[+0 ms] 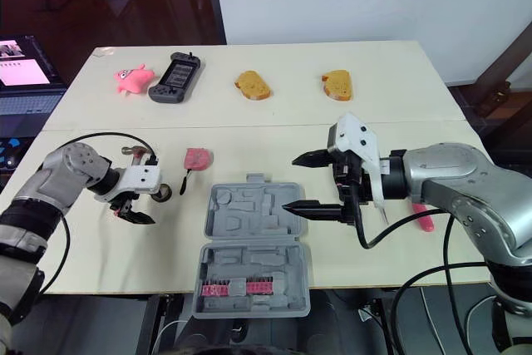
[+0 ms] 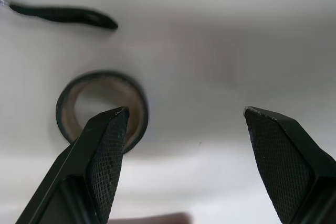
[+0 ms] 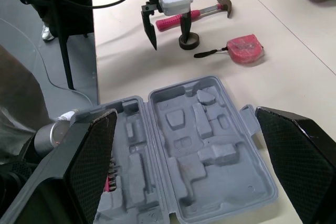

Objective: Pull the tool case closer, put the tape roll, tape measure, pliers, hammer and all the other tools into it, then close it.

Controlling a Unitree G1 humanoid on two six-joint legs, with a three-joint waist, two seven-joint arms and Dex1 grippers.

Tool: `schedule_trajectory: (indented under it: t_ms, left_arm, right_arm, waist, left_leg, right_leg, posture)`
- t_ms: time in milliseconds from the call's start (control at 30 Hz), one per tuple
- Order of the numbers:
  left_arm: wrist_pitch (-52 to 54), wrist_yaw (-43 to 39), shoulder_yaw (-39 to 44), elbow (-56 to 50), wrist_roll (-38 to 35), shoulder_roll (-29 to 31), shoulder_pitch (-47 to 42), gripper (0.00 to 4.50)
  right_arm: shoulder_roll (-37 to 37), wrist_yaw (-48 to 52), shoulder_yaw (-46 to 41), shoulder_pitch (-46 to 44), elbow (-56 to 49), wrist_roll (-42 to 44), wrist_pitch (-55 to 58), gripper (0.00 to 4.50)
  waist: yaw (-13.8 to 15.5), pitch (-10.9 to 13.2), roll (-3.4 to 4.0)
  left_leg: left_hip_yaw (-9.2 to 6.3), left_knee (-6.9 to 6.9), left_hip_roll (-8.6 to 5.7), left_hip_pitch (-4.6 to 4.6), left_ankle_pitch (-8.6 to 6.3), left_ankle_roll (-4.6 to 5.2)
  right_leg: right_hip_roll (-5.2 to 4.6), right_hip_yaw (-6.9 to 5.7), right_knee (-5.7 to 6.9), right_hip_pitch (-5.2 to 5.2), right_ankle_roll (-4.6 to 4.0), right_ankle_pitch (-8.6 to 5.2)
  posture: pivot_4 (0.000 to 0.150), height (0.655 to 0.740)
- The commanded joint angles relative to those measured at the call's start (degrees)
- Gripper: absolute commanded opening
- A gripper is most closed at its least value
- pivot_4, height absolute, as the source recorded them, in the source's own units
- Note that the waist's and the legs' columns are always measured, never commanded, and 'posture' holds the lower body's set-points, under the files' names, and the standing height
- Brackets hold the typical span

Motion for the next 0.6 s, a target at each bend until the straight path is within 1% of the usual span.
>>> schedule_trajectory:
  t_ms: [33, 167, 233, 267, 300, 433, 467, 600]
  left_arm:
    - [4.2, 1.2, 0.3, -2.5, 1.2, 0.5, 0.2, 3.7]
    - [8.4, 1.9, 0.2, -3.5, 1.4, 0.0, 0.2, 3.7]
    - [10.2, 2.6, 0.2, -3.8, 1.6, -0.5, 0.0, 3.16]
    - [10.7, 3.0, 0.0, -3.6, 1.9, -0.6, -0.1, 2.82]
    - [11.0, 3.2, -0.2, -3.4, 2.1, -0.6, -0.1, 2.37]
    - [11.9, 4.7, -0.1, -3.0, 2.2, -1.3, 0.1, 0.29]
    - [11.8, 4.8, -0.2, -3.1, 2.1, -1.3, 0.3, 0.09]
    - [10.3, 5.5, -0.3, -3.4, 2.2, -1.2, 1.1, 0.09]
  right_arm:
    - [-0.6, -0.2, -1.4, -0.5, -1.5, 0.9, 0.1, 4.5]
    - [-0.5, -0.3, -1.2, -0.7, -1.4, 0.7, 0.0, 4.5]
    - [-0.6, -0.4, -1.1, -0.7, -1.4, 0.6, 0.0, 4.5]
    - [-0.6, -0.4, -1.0, -0.8, -1.4, 0.5, 0.0, 4.5]
    - [-0.6, -0.5, -1.0, -0.8, -1.3, 0.4, 0.0, 4.5]
    - [-0.7, -0.6, -1.0, -0.8, -1.3, 0.2, 0.0, 4.5]
    - [-0.7, -0.6, -1.0, -0.8, -1.4, 0.2, 0.0, 4.5]
    - [-0.6, -0.8, -0.9, -0.6, -1.4, 0.2, 0.0, 4.5]
  waist:
    - [0.0, 0.0, 0.0]
    - [-0.1, 0.0, 0.0]
    - [-0.1, 0.0, 0.0]
    - [-0.1, 0.0, 0.0]
    - [-0.1, 0.0, 0.0]
    - [-0.2, 0.0, 0.0]
    - [-0.2, 0.0, 0.0]
    - [-0.1, 0.0, 0.0]
  left_leg:
    - [-0.01, 0.0, 0.0, 0.0, 0.0, 0.0]
    - [-0.01, -0.01, 0.0, 0.01, 0.0, 0.0]
    - [-0.01, -0.01, 0.0, 0.01, 0.0, 0.0]
    - [-0.01, -0.01, 0.0, 0.01, 0.0, 0.0]
    - [0.0, -0.01, 0.0, 0.01, 0.0, 0.0]
    - [0.0, -0.01, 0.0, 0.01, 0.0, 0.0]
    - [0.0, -0.01, 0.0, 0.01, 0.0, 0.0]
    - [0.0, -0.01, 0.0, 0.03, 0.0, 0.0]
  right_leg:
    - [0.0, 0.0, 0.0, 0.0, 0.0, 0.0]
    - [0.01, 0.0, 0.0, -0.01, 0.0, 0.0]
    - [0.01, 0.0, 0.0, -0.01, 0.0, 0.0]
    - [0.01, 0.0, 0.0, 0.0, 0.0, 0.0]
    - [0.01, 0.0, 0.0, 0.0, 0.0, 0.0]
    - [0.01, 0.0, 0.0, 0.0, 0.0, 0.0]
    - [0.01, 0.0, 0.0, 0.0, 0.0, 0.0]
    - [0.0, 0.0, 0.0, 0.02, 0.0, 0.0]
  posture:
    - [0.15, 0.74]
    - [0.15, 0.74]
    - [0.15, 0.74]
    - [0.15, 0.74]
    - [0.15, 0.74]
    - [0.15, 0.74]
    - [0.15, 0.74]
    - [0.15, 0.74]
